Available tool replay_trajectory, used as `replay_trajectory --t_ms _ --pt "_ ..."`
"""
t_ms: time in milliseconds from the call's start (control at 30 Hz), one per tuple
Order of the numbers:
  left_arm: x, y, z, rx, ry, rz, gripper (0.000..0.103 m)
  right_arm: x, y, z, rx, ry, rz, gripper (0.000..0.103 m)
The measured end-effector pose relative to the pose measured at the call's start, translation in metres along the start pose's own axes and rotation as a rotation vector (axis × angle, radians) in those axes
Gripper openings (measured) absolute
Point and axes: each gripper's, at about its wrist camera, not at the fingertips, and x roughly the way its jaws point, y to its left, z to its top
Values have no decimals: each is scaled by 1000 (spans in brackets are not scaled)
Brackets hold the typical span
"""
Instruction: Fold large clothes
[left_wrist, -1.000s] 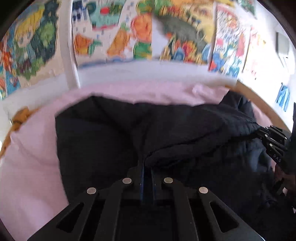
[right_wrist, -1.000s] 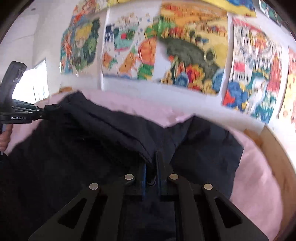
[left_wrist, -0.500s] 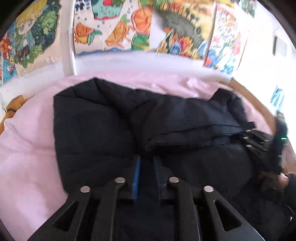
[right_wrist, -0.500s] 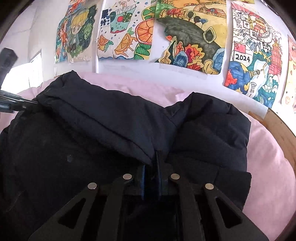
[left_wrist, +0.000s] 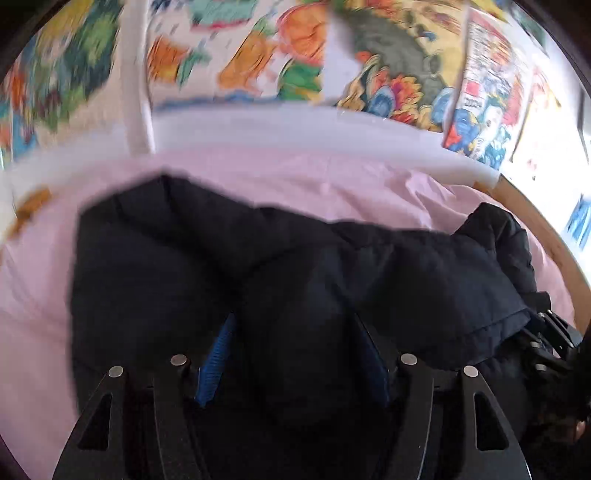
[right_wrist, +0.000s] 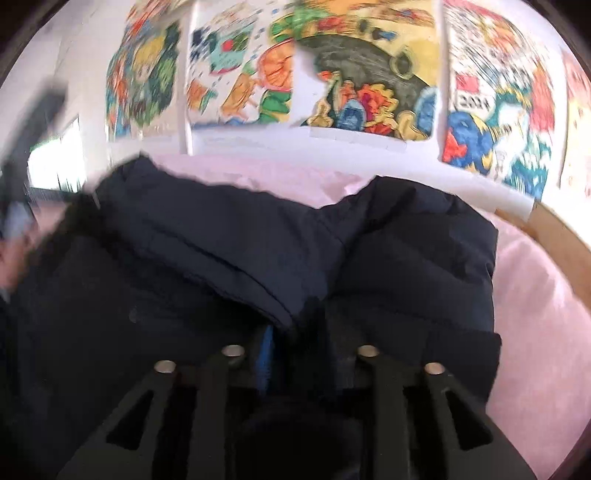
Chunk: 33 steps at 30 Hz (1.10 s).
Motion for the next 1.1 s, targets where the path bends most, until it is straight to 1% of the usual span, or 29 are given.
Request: replay_trajectory --t_ms 33,67,100,133,167,267,367,400,467,533,600,633,733,867,967,1033,1100 --pt "1 6 -4 -23 -10 -26 63 -6 -9 1 39 -8 30 38" --pt "1 9 -5 -31 -12 -45 63 -13 -16 1 71 -17 48 40" --pt "1 11 -6 -30 -10 -51 63 -20 -21 2 87 -29 56 41" --pt "1 11 -6 -25 -10 -51 63 -27 -27 3 98 -48 64 45" --pt "1 11 -7 -22 -10 -49 63 -37 -31 5 103 -75 58 47" --pt "4 9 -10 -7 -20 -36 64 -48 -37 18 114 -140 11 49" --pt "5 9 -13 -4 -28 -35 64 -45 -40 43 177 -198 42 49" --pt "6 9 -14 -4 -29 -35 64 -40 -38 49 188 -196 49 49" --pt "6 9 -14 4 -30 -25 65 -19 -30 61 177 -152 51 49" --pt "7 8 -13 16 -25 -17 66 2 -19 62 147 -87 -28 49" --pt "9 8 -13 36 -20 -15 67 27 -8 53 69 6 -111 49" --pt "10 7 -13 47 -16 -15 68 34 -6 47 40 23 -126 49" --pt "18 5 -14 99 -15 8 69 41 0 34 -8 -2 -163 49" --pt "30 2 -18 133 -20 35 69 58 21 22 -117 13 -261 49" --pt "31 4 -20 128 -29 29 70 55 20 22 -104 21 -255 49" --pt "24 7 -22 117 -43 15 70 49 17 23 -86 10 -238 49" --pt "11 11 -23 85 -69 -7 69 41 13 23 -56 -11 -217 49"
